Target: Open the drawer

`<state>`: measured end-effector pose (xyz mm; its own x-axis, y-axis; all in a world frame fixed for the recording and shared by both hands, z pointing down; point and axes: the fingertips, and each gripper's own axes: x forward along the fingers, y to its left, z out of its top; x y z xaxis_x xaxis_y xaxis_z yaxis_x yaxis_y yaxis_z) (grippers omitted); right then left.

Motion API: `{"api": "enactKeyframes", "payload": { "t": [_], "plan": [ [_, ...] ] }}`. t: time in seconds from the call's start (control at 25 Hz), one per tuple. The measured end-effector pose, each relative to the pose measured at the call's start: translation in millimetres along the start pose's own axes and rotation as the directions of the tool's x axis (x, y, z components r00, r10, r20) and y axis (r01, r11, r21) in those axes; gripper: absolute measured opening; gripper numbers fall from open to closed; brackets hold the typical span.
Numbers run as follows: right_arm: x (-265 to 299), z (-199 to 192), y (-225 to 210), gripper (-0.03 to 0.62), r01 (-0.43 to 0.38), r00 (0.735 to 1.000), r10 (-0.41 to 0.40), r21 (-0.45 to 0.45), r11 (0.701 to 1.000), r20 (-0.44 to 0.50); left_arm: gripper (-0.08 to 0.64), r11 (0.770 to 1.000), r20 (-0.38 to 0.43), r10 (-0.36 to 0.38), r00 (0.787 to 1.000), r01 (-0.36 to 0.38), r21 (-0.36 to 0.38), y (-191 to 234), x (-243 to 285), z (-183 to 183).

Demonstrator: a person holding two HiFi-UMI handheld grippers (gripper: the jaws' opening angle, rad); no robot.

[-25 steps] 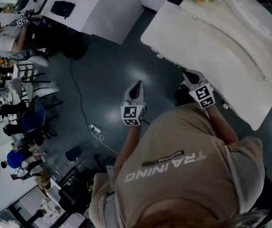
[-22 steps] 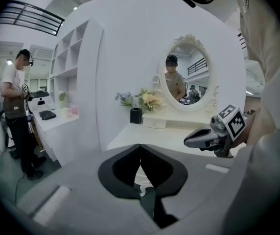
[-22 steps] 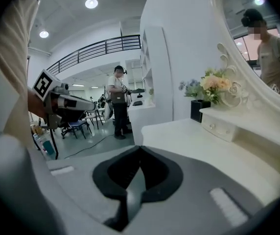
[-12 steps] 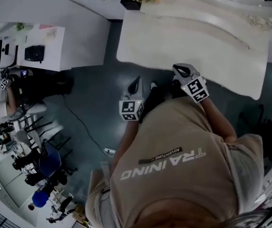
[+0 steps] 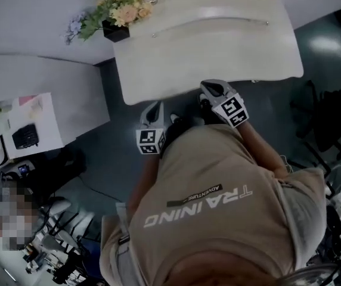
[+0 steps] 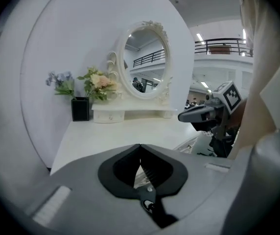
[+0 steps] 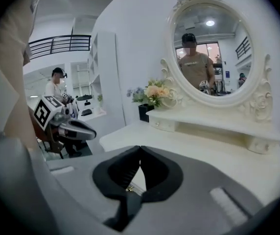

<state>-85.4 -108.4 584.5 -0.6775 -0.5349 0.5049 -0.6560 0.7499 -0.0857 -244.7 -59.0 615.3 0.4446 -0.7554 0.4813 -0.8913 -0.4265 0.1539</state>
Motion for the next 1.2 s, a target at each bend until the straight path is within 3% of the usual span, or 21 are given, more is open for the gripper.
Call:
{"api": "enactKeyframes", "payload": {
  "t": [0.28,0.52,0.64,0.76,0.92,1.08,1.2],
  "plan": [
    [-13.2,-25.7,20.2,0.003,0.147,0.989,-0.143,0.101,0.984,-0.038,0.008,0.974,-0.067,-0.228,0.971,0.227,-0.013,-21.8,22.4,-31.1],
    [-23.5,-41.8,26.9,0.003,0.169,0.985,-0.162,0.139,0.976,-0.056,0.008,0.96,-0.14,-0.266,0.954,0.275,0.051,-25.9,26.3,-47.3],
    [-15.6,-24.3,6.1,0.003,0.151,0.988,-0.151,0.126,0.98,-0.014,0.008,0.958,-0.169,-0.267,0.949,0.28,0.057,-32.9,30.2,-45.1],
    [-9.2,-4.6,-17.0,0.003,0.12,0.992,-0.123,0.098,0.988,0.031,0.008,0.967,-0.201,-0.246,0.948,0.255,0.023,-42.6,36.8,-46.9],
    [-3.1,-14.9,-52.1,0.003,0.069,0.997,-0.072,0.119,0.991,0.021,0.008,0.975,-0.217,-0.217,0.952,0.203,-0.085,-61.2,65.4,-49.0],
    [-11.3,-41.1,-77.4,0.003,0.012,1.0,-0.012,0.136,0.991,-0.004,0.008,0.946,-0.229,-0.161,0.96,0.084,-0.313,-77.1,91.0,-69.3],
    [-12.2,-46.6,-99.3,0.003,-0.014,1.0,0.015,0.126,0.992,-0.005,0.008,0.945,-0.283,-0.107,0.953,0.009,-0.328,-78.3,105.9,-84.3]
  ]
}}
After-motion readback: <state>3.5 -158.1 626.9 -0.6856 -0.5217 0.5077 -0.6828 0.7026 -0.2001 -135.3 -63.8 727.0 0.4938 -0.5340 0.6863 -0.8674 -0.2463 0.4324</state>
